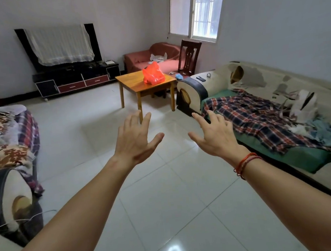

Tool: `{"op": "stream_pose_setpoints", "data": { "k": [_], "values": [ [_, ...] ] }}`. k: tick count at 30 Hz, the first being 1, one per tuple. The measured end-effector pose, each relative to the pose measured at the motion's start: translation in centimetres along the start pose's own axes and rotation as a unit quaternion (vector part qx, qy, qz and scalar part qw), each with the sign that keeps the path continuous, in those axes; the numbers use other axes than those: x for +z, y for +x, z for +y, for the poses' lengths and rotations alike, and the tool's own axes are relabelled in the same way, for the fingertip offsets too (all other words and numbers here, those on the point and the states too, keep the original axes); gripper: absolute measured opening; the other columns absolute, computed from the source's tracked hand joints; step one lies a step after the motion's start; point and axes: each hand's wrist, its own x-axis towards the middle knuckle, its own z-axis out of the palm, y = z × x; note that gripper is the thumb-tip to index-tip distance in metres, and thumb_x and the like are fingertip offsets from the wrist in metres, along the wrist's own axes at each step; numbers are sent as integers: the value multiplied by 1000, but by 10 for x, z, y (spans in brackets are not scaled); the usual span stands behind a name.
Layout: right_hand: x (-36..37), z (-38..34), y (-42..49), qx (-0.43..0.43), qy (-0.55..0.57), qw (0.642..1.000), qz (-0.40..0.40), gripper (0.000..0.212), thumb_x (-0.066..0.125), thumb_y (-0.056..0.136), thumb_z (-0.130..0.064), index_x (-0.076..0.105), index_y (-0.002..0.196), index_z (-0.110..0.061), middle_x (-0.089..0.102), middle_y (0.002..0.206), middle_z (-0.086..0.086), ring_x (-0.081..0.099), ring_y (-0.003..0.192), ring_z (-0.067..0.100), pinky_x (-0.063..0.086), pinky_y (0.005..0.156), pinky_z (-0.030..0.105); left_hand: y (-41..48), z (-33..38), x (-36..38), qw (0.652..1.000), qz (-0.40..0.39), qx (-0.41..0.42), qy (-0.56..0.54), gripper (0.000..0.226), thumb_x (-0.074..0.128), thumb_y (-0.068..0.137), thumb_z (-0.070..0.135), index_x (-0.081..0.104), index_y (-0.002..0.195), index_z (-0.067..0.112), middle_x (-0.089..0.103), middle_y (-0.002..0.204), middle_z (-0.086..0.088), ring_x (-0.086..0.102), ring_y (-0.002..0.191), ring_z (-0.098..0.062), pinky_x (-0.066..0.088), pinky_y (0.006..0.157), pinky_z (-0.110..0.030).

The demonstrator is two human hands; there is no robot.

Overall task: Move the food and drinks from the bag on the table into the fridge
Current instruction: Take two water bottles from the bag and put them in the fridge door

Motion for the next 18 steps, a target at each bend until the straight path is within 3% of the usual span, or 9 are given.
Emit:
{"op": "stream_pose_setpoints", "data": {
  "k": [18],
  "values": [
    [88, 85, 368, -22, 15, 999, -18, 68, 36, 97, -66, 18, 157, -40, 23, 163, 14, 23, 148, 34, 23, 117, 55, 330, -55, 161, 1000, -15, -27, 4, 78, 33, 88, 68, 39, 146, 16, 38, 148, -14, 35, 136, -30, 36, 107, -46]
  ]
}}
